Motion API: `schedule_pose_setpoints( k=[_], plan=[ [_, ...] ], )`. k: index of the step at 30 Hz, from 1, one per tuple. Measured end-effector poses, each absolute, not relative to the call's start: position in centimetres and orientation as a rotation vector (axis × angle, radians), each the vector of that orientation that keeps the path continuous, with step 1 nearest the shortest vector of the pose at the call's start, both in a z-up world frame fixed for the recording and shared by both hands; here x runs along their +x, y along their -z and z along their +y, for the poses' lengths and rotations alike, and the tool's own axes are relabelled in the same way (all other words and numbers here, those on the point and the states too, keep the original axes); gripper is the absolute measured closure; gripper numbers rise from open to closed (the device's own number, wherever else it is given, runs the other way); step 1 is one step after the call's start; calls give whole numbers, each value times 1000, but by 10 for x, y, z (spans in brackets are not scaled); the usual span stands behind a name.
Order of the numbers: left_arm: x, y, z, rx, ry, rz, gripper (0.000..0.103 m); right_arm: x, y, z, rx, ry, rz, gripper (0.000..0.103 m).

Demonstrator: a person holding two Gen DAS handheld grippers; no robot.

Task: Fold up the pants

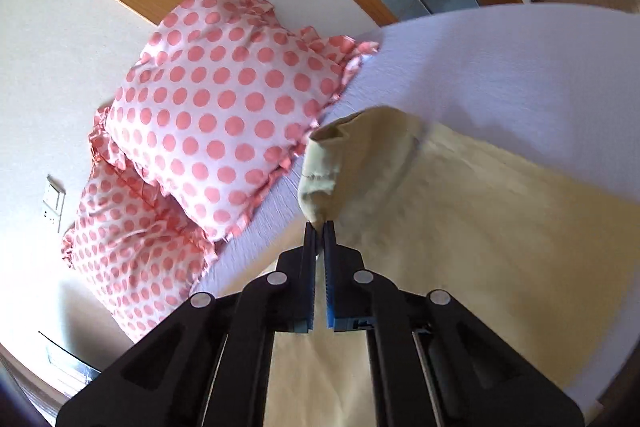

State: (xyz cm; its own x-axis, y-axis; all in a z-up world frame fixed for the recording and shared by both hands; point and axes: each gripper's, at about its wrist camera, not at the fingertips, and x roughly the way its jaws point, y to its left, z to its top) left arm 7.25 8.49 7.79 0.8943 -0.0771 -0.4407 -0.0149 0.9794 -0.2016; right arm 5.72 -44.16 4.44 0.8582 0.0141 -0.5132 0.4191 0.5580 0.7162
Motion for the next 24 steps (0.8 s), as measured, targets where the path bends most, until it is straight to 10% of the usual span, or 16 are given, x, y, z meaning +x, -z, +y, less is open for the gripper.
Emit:
schedule_pose_setpoints(
  k=[3,7,10,12,14,24],
  plan=[
    [87,-87,90,-231,56,465,2,35,-31,-439,1041,248,602,96],
    [101,-94,101,-254,45,497,2,27,-30,-441,1101,263,607,60],
    [103,-95,113,-273,34,501,2,39,-29,-442,1100,265,607,59],
    [105,-95,121,-287,34,498,2,45,-27,-444,1106,278,582,61],
    [112,-95,128,-303,47,509,2,55,-19,-452,1125,257,559,101],
    [210,-88,188,-509,-46,669,2,3,-30,-477,1169,140,294,101]
  ],
)
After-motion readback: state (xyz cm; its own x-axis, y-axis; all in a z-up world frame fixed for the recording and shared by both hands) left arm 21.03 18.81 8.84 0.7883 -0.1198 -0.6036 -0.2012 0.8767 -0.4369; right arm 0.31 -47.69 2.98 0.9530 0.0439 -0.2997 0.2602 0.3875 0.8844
